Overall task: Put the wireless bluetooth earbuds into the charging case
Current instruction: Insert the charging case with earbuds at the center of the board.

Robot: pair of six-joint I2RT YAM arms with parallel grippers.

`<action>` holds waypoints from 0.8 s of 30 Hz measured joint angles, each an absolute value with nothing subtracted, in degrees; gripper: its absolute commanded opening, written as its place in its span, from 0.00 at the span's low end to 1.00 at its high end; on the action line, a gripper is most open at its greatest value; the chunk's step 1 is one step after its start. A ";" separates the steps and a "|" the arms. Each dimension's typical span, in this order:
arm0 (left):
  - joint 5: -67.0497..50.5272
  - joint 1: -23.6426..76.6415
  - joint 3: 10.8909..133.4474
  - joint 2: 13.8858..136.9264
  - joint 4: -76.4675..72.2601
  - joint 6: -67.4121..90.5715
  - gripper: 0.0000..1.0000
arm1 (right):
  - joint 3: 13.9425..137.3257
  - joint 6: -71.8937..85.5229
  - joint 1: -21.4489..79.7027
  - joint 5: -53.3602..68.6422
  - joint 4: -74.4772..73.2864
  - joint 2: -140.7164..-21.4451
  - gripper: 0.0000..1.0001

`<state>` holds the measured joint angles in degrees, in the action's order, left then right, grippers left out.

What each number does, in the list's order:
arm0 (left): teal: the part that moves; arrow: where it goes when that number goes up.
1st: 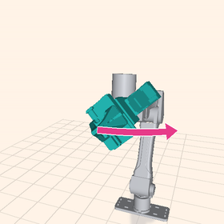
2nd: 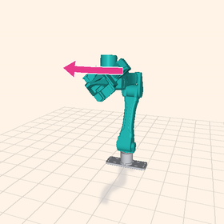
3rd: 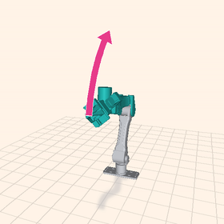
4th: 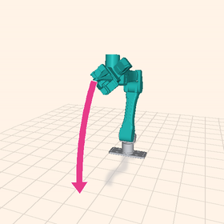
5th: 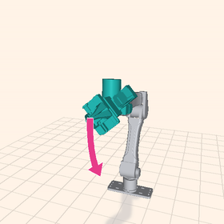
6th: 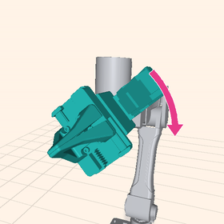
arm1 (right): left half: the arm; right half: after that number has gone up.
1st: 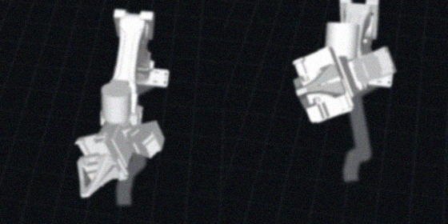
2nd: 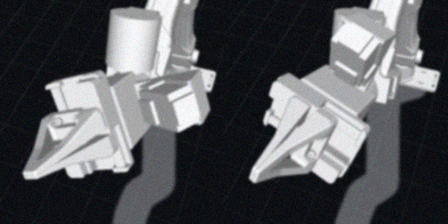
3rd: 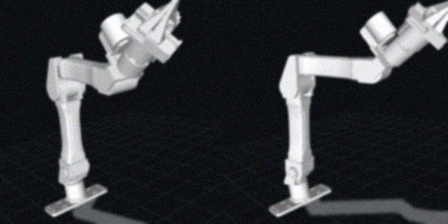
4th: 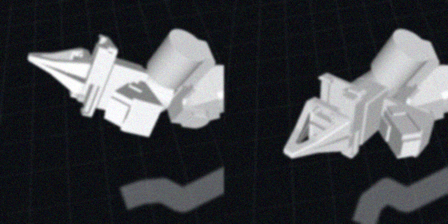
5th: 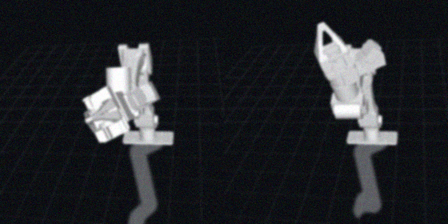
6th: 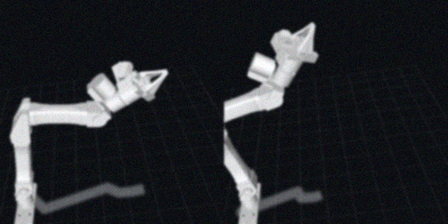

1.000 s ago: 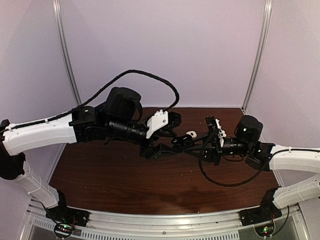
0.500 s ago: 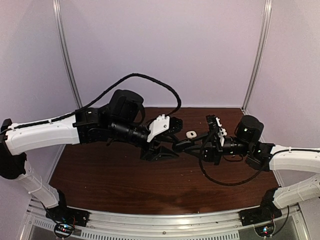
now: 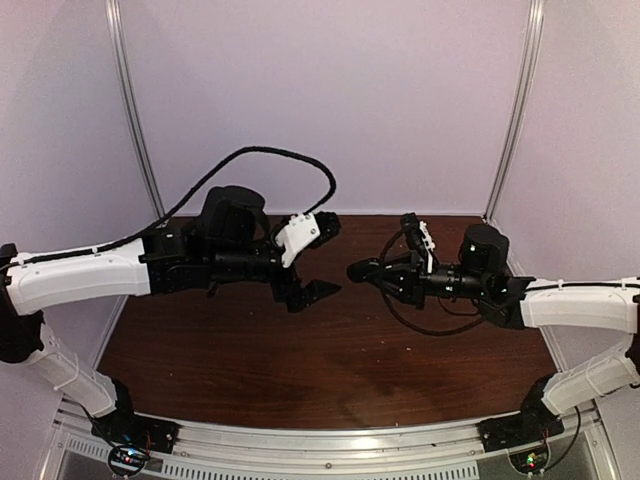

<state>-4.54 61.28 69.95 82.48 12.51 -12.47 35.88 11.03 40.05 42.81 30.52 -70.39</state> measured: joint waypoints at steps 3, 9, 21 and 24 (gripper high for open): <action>-2.22 55.46 66.92 79.92 8.58 -6.98 0.98 | 39.00 12.78 37.78 39.97 28.12 -75.42 0.01; 2.26 48.58 61.21 75.29 2.50 1.50 0.97 | 43.53 16.82 33.95 36.73 25.85 -83.81 0.00; 5.69 48.03 59.35 76.51 0.49 8.97 0.98 | 56.97 26.09 31.81 32.36 23.18 -107.74 0.01; 6.48 48.03 59.29 76.51 0.45 9.72 0.98 | 61.60 27.44 31.83 30.41 22.68 -112.36 0.02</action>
<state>6.48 48.03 59.29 76.51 0.45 9.72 61.60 27.44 31.83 30.41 22.68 -112.36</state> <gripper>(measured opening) 0.976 0.245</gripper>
